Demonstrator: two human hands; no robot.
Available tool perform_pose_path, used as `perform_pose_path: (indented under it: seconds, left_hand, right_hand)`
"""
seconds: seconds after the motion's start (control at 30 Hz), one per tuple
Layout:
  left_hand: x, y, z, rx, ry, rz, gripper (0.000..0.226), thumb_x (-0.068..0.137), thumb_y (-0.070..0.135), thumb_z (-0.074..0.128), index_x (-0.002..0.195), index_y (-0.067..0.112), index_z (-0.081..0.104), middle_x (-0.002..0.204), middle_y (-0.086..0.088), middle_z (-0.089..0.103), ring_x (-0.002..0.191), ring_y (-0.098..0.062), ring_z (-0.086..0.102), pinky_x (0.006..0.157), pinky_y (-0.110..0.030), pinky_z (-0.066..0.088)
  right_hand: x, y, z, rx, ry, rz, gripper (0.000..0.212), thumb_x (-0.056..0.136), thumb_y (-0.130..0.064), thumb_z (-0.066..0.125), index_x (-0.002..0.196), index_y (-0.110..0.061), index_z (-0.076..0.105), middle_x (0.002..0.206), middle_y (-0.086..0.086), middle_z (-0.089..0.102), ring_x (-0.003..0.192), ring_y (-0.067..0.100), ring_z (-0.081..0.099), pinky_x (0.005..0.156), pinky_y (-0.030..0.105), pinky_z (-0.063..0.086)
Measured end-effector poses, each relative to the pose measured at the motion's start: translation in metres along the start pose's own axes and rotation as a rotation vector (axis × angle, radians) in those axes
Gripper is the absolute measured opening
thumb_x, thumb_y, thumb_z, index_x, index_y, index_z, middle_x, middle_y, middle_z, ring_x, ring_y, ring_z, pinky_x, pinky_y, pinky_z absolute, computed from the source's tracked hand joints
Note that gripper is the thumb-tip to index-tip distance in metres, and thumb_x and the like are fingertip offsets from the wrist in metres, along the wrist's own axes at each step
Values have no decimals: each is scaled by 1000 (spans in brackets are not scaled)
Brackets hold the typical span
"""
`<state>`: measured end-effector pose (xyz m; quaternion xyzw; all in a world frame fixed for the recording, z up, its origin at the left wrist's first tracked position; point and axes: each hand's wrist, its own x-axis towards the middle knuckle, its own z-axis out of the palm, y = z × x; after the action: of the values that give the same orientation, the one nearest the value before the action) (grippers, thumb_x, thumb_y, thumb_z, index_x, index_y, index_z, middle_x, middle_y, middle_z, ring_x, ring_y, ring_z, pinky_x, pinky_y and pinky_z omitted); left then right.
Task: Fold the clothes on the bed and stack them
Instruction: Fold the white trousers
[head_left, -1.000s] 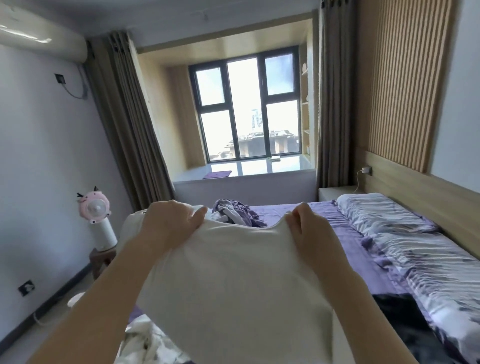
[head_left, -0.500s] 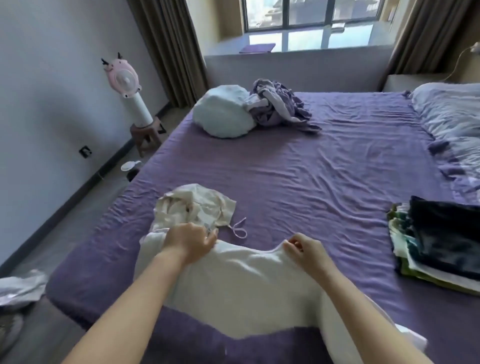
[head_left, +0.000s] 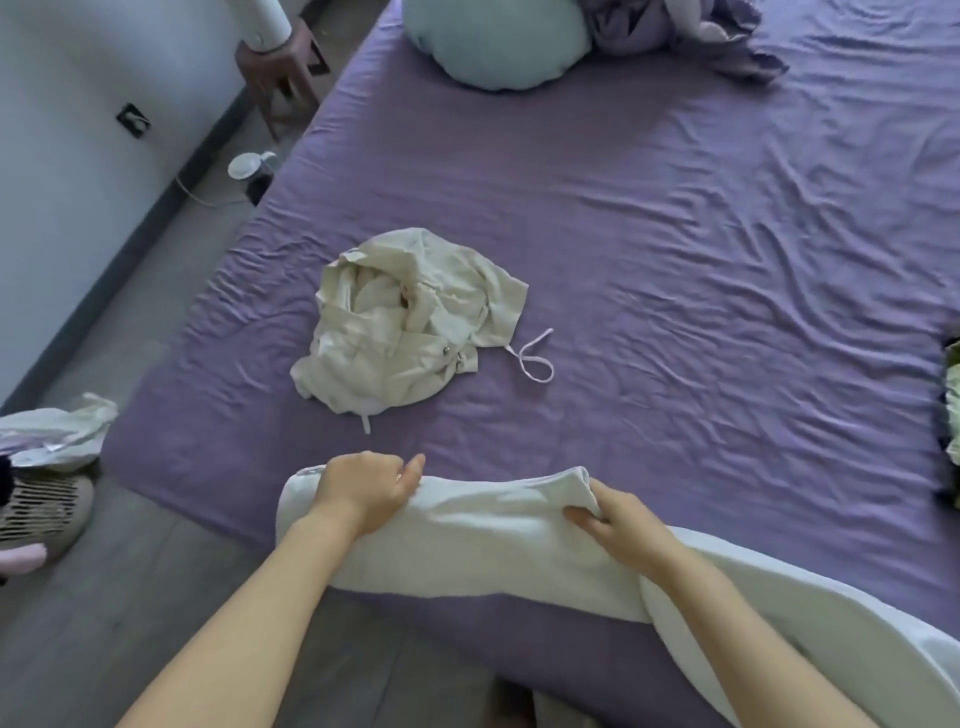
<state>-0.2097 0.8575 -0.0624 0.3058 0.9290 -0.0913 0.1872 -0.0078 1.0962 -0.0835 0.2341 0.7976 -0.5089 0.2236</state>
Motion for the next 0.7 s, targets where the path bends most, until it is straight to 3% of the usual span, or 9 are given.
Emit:
perform_pose_path:
  seconds: [0.07,0.13,0.2,0.27,0.33,0.43,0.57,0.63,0.7]
  left_hand:
    - [12,-8,4,-19,-120,28,56,97,52,26,58,19,46,75,0,64,80,-26,59,70,-33,39]
    - [29,-19,7,-33,-306,34,57,95,56,25,57,19,44,65,5,53,68,-21,53,65,-33,37]
    - [53,-30,10,-38,-520,-14,53,92,61,26,62,22,48,71,9,52,68,-14,51,65,-33,37]
    - [81,-34,24,-14,-581,-20,51,92,62,26,68,25,51,82,8,55,77,-15,53,68,-33,37]
    - [104,-33,44,45,-454,-3,54,95,60,22,76,22,56,92,2,63,84,-21,57,70,-34,37]
    - [126,-32,79,107,-286,7,53,100,52,20,104,17,60,106,-6,66,98,-29,60,74,-38,37]
    - [128,-13,99,45,125,68,44,91,44,39,93,9,67,87,-11,66,81,-32,62,75,-41,49]
    - [117,19,102,-75,298,139,36,85,30,42,100,10,69,98,-10,66,93,-31,63,86,-45,51]
    - [107,59,111,-188,293,328,40,80,19,41,107,14,71,112,-8,67,108,-28,63,92,-49,51]
  right_hand:
    - [9,-4,-3,40,-117,57,16,95,-31,51,96,-45,56,96,-27,62,88,-12,57,72,8,41]
    - [22,-8,-10,130,-284,131,15,91,-33,53,100,-40,63,100,-19,67,93,-1,63,83,20,48]
    - [41,-11,-16,264,-450,240,20,85,-36,59,102,-29,66,102,-6,71,93,15,67,87,33,50]
    - [67,-12,-15,249,-461,285,21,83,-35,61,100,-24,67,100,0,71,93,20,68,87,36,52]
    - [97,-10,-6,85,-289,254,14,82,-31,59,94,-25,65,96,-3,70,90,18,67,82,33,51]
    - [140,0,7,-212,-29,255,12,84,-28,58,84,-18,52,92,-2,62,88,19,59,70,34,46]
    - [169,19,18,-349,137,299,35,88,-31,58,69,-19,30,83,-3,53,81,22,49,53,30,29]
    - [176,27,22,-351,194,322,37,88,-33,57,69,-19,29,83,-3,54,82,23,50,55,30,31]
    - [182,32,23,-359,233,353,36,88,-35,57,70,-18,30,85,-3,56,86,26,54,59,32,32]
